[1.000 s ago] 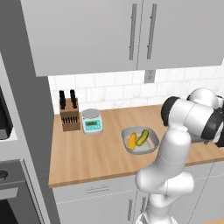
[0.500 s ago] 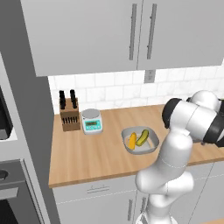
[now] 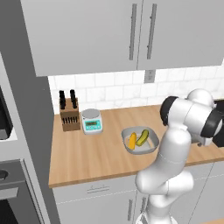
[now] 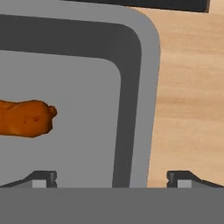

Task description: Take the meat container that has the chicken drumstick and place it on the second highest rack of the freezer. Then take the vegetable container that has the cucumber and corn and place it on the highest rack of the freezer.

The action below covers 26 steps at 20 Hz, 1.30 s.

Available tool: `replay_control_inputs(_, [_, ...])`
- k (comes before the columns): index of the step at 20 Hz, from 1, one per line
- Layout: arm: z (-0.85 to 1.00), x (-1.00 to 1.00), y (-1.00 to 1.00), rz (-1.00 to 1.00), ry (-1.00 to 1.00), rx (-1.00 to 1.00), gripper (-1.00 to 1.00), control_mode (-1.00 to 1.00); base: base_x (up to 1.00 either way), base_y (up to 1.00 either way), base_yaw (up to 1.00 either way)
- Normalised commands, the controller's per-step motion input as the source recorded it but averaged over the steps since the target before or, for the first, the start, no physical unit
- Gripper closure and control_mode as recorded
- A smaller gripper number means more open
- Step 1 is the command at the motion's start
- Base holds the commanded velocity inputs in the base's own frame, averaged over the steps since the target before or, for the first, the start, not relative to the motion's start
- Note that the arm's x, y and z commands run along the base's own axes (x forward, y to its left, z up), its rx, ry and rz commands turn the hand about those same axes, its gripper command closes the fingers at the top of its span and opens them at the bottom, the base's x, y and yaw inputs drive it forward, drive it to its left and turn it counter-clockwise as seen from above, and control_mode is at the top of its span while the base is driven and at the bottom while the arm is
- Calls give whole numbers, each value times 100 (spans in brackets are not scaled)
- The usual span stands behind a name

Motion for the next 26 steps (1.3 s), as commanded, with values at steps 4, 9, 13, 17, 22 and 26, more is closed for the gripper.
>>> replay_control_inputs(4, [-31, 11, -4, 0, 0, 0, -100, -100, 0, 0, 0])
replay_control_inputs(9, [-9, 0, 0, 0, -2, 0, -100, -100, 0, 0, 0])
replay_control_inputs(13, [0, 0, 0, 0, 0, 0, -100, -100, 0, 0, 0])
replay_control_inputs(17, [0, 0, 0, 0, 0, 0, 100, -100, 0, 0, 0])
replay_control_inputs(22, [0, 0, 0, 0, 0, 0, 100, -100, 0, 0, 0])
replay_control_inputs(26, [0, 0, 0, 0, 0, 0, 100, -100, 0, 0, 0])
